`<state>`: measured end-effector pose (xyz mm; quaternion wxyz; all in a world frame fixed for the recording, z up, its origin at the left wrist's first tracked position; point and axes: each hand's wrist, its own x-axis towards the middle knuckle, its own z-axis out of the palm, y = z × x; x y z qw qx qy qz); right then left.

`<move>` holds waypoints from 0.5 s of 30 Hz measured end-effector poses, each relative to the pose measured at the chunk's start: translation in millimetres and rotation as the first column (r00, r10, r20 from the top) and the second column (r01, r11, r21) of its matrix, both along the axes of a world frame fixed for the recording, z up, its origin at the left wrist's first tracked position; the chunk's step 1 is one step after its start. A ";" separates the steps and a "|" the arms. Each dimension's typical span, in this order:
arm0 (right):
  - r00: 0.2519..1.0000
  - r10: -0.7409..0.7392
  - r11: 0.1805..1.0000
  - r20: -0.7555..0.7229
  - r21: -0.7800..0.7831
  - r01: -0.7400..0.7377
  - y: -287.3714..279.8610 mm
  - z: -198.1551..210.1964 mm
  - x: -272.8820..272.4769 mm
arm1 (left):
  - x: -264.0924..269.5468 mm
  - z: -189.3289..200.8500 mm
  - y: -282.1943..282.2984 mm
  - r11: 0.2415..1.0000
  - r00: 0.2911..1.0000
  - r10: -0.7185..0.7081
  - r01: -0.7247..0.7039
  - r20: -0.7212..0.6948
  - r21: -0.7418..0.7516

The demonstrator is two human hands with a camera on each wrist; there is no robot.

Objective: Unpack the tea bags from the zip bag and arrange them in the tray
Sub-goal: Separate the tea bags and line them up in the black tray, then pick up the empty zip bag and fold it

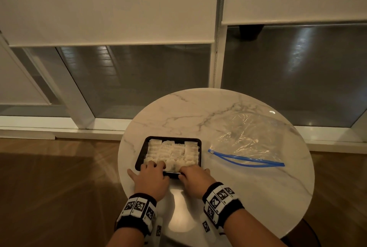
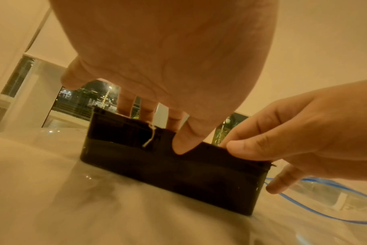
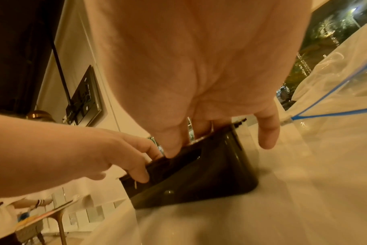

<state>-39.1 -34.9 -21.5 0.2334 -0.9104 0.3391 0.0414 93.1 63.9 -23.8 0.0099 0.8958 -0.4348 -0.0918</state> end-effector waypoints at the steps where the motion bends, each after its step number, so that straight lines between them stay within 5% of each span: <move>1: 1.000 -0.005 1.000 0.030 0.017 0.004 -0.9 3.0 -2.5 | -3.8 3.3 -2.0 1.000 1.000 -0.005 0.005 0.006 -0.008; 6: 0.955 -0.122 0.992 0.269 0.063 0.109 -15.2 15.3 -28.6 | -28.9 24.6 -20.1 0.987 0.993 -0.086 0.097 0.084 -0.129; 10: 0.804 -0.351 0.933 0.480 0.107 0.344 -44.4 20.1 -68.3 | -57.2 39.2 -49.9 0.922 0.972 -0.228 0.198 -0.053 -0.333; 12: 0.662 -0.494 0.840 0.565 0.113 0.530 -62.4 25.0 -96.0 | -73.0 44.0 -72.7 0.890 0.942 -0.285 0.191 -0.178 -0.414; 15: 0.434 -0.731 0.563 0.527 0.105 0.820 -91.3 27.1 -138.8 | -92.4 46.9 -114.8 0.893 0.896 -0.327 0.189 -0.301 -0.409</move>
